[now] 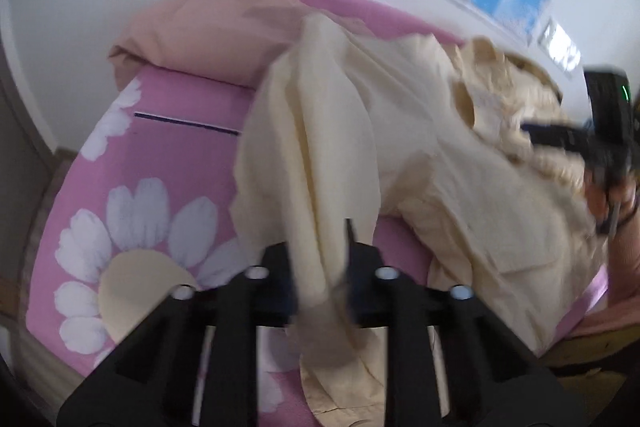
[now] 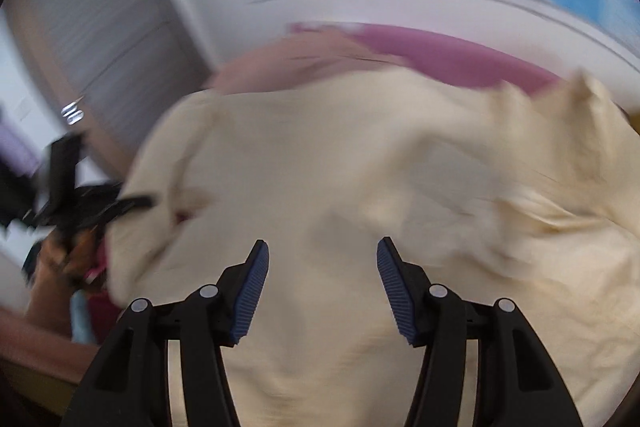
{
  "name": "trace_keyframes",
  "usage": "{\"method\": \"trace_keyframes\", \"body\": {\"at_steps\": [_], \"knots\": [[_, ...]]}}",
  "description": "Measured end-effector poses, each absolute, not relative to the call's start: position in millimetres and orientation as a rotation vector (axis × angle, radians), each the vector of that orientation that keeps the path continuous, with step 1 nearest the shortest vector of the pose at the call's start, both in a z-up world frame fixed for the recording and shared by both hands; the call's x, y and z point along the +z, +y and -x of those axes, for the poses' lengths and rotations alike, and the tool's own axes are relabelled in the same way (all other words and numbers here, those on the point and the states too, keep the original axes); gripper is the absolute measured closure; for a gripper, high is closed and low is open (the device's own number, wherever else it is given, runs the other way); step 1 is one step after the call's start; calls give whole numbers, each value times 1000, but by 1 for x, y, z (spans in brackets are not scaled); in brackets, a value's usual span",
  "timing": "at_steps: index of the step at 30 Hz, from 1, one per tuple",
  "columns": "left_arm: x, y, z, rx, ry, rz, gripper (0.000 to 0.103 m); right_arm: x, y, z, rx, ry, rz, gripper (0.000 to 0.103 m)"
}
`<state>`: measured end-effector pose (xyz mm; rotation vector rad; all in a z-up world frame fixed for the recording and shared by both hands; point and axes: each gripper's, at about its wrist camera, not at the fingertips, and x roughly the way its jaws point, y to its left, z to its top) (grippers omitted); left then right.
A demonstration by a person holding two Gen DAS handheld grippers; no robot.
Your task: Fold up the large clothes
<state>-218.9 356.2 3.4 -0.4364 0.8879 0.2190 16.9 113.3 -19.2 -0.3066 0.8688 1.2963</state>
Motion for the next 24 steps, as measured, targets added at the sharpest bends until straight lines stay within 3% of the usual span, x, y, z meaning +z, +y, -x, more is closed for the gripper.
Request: {"method": "trace_keyframes", "body": {"at_steps": [3, 8, 10, 14, 18, 20, 21, 22, 24], "knots": [[22, 371, 228, 197, 828, 507, 94, -14, 138, 27, 1473, 852, 341, 48], [66, 386, 235, 138, 748, 554, 94, -24, 187, 99, 1721, 839, 381, 35], [77, 384, 232, 119, 742, 545, 94, -27, 199, 116, 1782, 846, 355, 23], [92, 368, 218, 80, 777, 496, 93, -37, 227, 126, 1902, 1012, 170, 22], [96, 358, 204, 9, 807, 503, 87, -28, 216, 121, 1946, 1008, 17, 23], [99, 348, 196, -54, 814, 508, 85, -27, 215, 116, 1957, 1028, -23, 35], [100, 345, 194, -72, 816, 506, 84, -27, 219, 113, 1946, 1025, -32, 67], [104, 339, 190, -87, 814, 492, 78, -26, 216, 108, 1934, 1020, -37, 84], [111, 331, 186, -110, 794, 474, 72, -22, 203, 96, 1912, 1019, -75, 94]]}}
